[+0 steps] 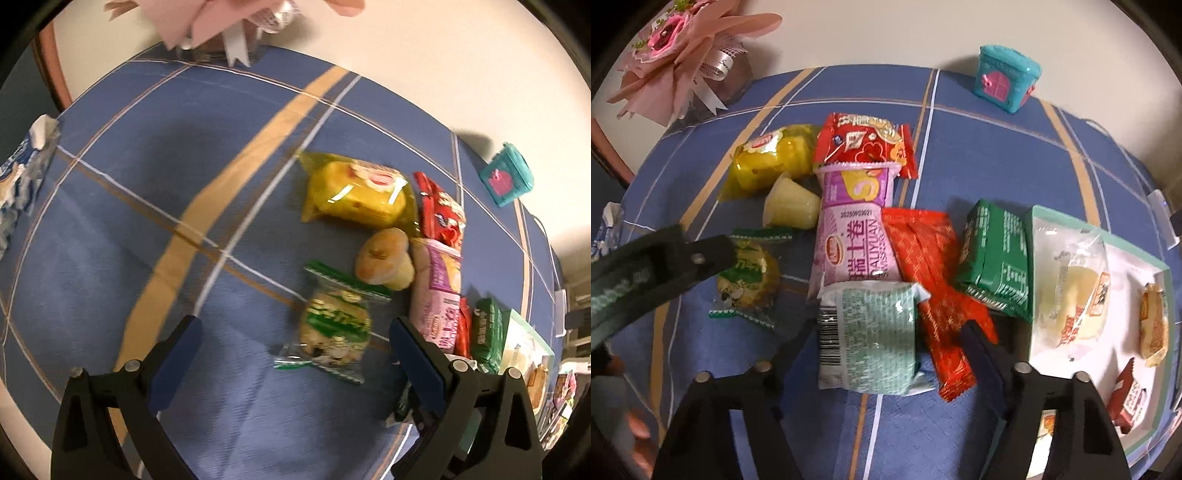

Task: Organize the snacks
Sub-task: 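Grasp the green cow-print biscuit packet with the left tool while the right tool grasps the green striped packet, then carry both packets over the white tray and open both tools to drop them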

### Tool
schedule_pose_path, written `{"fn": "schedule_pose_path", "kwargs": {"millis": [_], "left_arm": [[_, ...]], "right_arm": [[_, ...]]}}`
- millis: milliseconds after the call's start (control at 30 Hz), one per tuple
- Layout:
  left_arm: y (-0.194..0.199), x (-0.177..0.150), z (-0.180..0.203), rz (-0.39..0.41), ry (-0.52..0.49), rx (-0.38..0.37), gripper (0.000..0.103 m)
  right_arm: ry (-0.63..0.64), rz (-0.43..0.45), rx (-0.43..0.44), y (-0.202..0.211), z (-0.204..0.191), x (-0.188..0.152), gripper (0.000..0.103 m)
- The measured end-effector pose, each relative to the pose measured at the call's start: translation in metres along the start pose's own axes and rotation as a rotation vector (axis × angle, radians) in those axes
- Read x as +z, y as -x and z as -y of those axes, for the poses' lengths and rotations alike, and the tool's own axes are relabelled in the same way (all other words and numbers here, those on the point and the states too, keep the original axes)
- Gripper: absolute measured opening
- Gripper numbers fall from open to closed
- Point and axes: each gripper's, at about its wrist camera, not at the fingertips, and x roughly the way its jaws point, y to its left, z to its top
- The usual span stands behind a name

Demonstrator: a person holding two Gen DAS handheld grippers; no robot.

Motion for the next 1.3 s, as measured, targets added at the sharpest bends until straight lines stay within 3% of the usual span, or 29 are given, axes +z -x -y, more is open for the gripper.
{"fn": "schedule_pose_path", "kwargs": {"millis": [100,167,367,433,600,900,1300], "left_arm": [[-0.005,-0.002,0.010,0.003,-0.036,-0.010,0.098],[-0.006,-0.004,0.015,0.008,-0.056,-0.013,0.090],[-0.010,-0.011,0.026,0.005,-0.096,-0.014,0.077],[-0.012,-0.013,0.028,-0.001,-0.100,-0.008,0.064],[-0.016,-0.014,0.026,-0.015,-0.104,0.004,0.051],[0.009,-0.011,0.019,0.001,-0.078,-0.010,0.050],[0.084,0.000,0.012,0.137,-0.048,-0.005,0.050]], "right_arm": [[0.006,-0.005,0.012,0.006,-0.006,-0.010,0.057],[0.007,-0.010,0.031,0.006,-0.007,-0.012,0.052],[0.011,-0.023,0.046,0.005,-0.006,-0.017,0.052],[0.009,-0.024,0.051,0.007,-0.005,-0.020,0.052],[-0.003,-0.028,0.065,0.011,0.000,-0.019,0.052],[-0.015,0.004,0.085,0.029,0.007,-0.012,0.052],[-0.059,0.063,0.093,0.070,0.026,-0.005,0.051]]}}
